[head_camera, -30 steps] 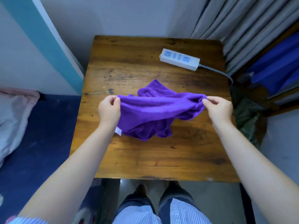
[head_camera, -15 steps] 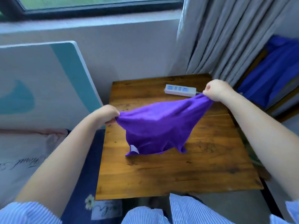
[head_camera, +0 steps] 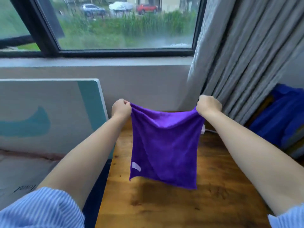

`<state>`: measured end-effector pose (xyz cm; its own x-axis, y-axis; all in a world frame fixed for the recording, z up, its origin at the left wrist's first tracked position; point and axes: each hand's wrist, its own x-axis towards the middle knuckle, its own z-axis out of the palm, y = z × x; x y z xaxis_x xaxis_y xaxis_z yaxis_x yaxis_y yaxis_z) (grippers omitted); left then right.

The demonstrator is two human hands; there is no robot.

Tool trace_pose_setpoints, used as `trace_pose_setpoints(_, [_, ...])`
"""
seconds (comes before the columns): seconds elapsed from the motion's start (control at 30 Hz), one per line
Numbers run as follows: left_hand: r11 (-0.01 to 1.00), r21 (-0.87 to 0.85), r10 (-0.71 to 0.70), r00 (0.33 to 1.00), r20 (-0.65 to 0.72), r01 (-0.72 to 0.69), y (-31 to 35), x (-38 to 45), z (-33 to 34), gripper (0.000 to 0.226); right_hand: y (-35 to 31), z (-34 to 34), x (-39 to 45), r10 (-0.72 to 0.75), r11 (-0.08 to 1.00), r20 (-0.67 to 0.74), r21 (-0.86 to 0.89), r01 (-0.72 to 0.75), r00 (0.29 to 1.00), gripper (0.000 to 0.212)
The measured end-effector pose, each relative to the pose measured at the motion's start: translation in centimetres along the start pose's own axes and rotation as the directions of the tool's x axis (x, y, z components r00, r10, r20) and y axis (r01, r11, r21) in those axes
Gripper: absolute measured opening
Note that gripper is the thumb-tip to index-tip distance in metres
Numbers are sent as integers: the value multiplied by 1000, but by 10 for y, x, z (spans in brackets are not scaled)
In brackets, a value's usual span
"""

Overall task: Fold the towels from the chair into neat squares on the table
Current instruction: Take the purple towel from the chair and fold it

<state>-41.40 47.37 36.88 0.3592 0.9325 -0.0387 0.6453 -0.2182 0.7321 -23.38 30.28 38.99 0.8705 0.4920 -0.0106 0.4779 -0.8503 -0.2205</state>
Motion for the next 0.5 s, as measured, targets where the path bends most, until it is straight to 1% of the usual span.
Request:
trace_pose_setpoints(0.03, [997,-43,60,996,-66,-63,18,5,-7,29,-7,-14,5,-33,999,-60,38,35,998,29])
trace_pose_setpoints(0.13, [969,-163,148,967,-208,-184,55,4,-23,29,-20,-46,11,-98,987,-173,107,117,980,27])
trace_pose_setpoints(0.17, [957,-185,177,956,-236,-223,61,3,-28,29,-22,-54,11,-112,983,-202,120,138,973,27])
trace_pose_setpoints(0.23, [942,-205,214,947,-238,-265,65,-1,-36,28,-19,-62,7,-129,976,-245,143,167,961,27])
trace_pose_setpoints(0.3, [949,-160,238,951,-199,-271,54,-4,-40,28,-9,-57,1,-132,973,-248,153,173,960,26])
trace_pose_setpoints(0.37, [968,-58,237,964,-120,-245,29,-5,-38,27,7,-44,-6,-121,973,-209,168,158,970,26])
trace_pose_setpoints(0.43, [980,57,190,982,12,-191,-8,-13,-27,25,27,-17,-15,-101,979,-122,165,120,987,26])
trace_pose_setpoints(0.5, [971,192,108,977,186,-144,-49,-23,-11,23,50,15,-26,-75,990,-16,117,76,997,26])
